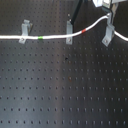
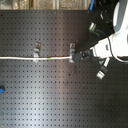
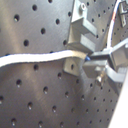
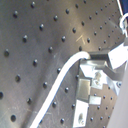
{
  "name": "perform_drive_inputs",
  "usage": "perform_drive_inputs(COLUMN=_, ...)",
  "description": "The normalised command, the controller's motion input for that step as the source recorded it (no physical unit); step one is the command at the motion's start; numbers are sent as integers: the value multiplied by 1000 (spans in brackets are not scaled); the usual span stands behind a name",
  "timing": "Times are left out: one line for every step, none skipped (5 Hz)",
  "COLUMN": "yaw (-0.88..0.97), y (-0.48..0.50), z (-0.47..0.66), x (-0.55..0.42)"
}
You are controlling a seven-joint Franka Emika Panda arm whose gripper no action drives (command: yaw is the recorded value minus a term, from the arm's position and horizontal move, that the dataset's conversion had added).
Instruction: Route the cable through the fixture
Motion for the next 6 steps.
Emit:
perform_drive_inputs(yaw=0, y=66, z=-207, x=275)
perform_drive_inputs(yaw=-94, y=59, z=-584, x=250)
perform_drive_inputs(yaw=-51, y=98, z=-556, x=229)
perform_drive_inputs(yaw=-43, y=58, z=-463, x=137)
perform_drive_inputs(yaw=-54, y=237, z=23, x=-184)
perform_drive_inputs(yaw=-54, y=166, z=229, x=-513)
